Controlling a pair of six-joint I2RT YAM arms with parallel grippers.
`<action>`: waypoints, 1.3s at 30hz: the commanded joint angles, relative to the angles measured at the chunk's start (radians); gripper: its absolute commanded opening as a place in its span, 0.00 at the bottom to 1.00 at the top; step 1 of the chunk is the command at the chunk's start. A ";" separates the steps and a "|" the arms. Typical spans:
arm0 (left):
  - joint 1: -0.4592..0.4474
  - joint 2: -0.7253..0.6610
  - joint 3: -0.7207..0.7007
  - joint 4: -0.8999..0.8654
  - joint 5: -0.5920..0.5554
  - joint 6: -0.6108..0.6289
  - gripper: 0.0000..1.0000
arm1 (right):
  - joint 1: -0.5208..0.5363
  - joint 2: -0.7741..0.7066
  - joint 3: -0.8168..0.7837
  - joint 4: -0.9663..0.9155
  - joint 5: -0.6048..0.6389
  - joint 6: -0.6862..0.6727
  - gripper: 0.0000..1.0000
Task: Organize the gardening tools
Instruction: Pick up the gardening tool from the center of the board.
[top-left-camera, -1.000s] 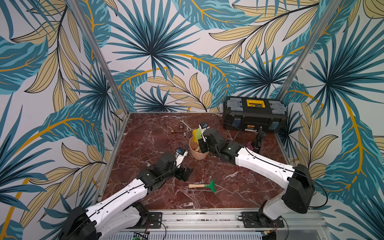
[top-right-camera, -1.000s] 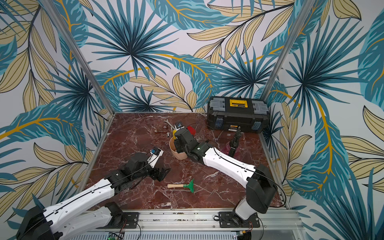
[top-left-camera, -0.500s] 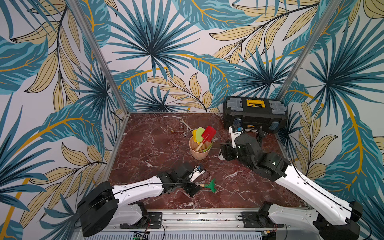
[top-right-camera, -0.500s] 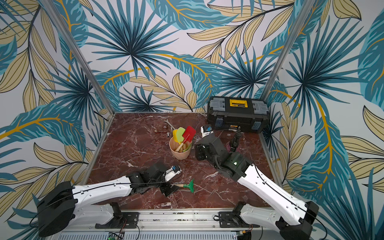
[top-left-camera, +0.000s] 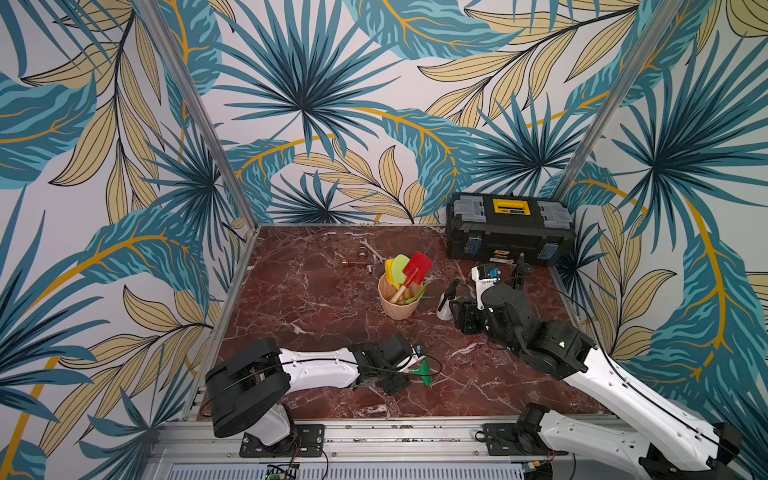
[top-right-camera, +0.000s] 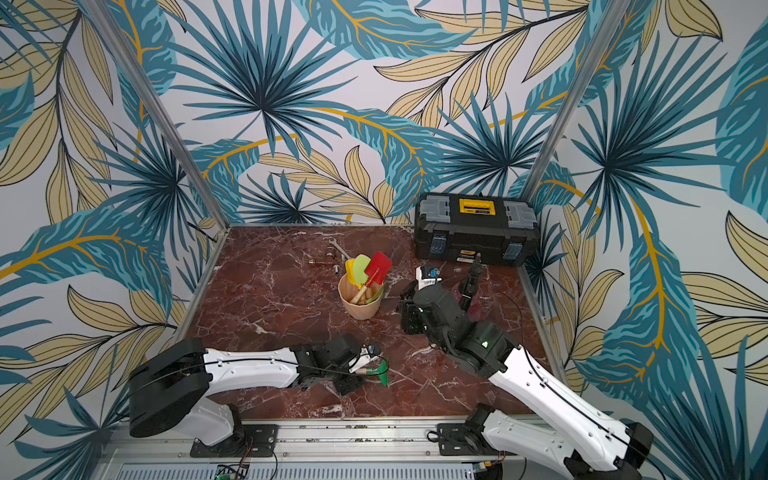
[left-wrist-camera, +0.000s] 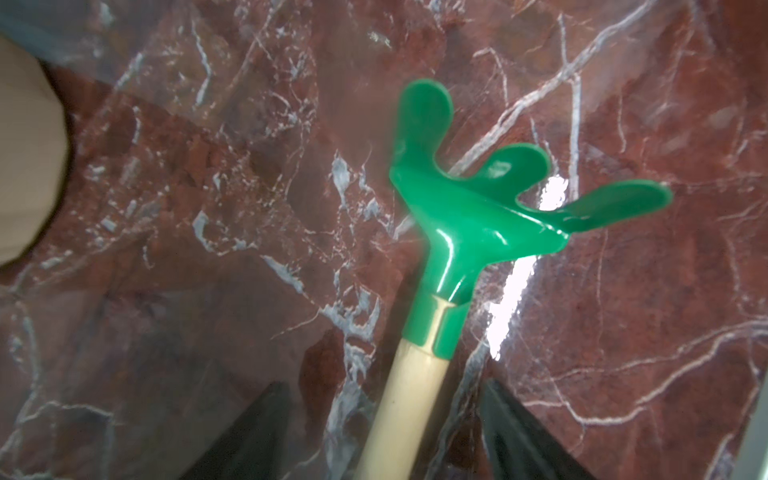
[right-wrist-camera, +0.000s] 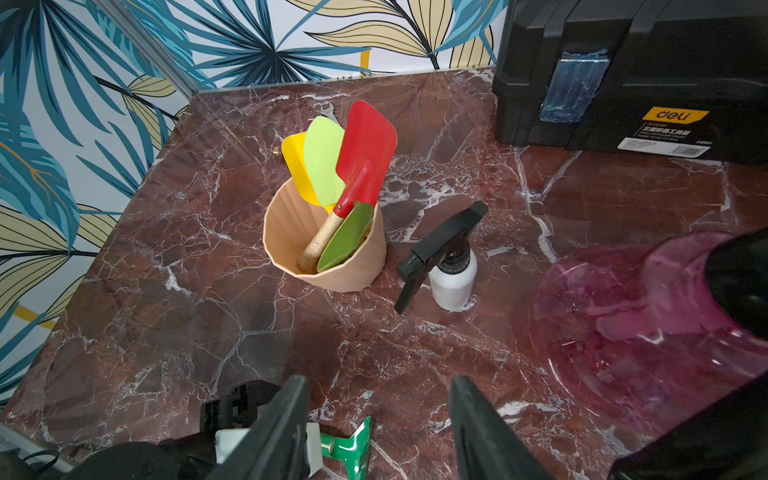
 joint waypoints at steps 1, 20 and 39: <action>-0.012 0.016 0.030 -0.012 -0.032 0.010 0.59 | -0.004 -0.009 -0.027 0.011 -0.016 0.012 0.59; 0.014 -0.225 -0.054 0.087 -0.016 -0.068 0.06 | -0.004 0.010 -0.015 0.036 -0.085 -0.032 0.62; 0.102 -0.732 -0.342 0.525 -0.134 -0.272 0.00 | -0.002 0.118 0.009 0.281 -0.487 -0.105 0.68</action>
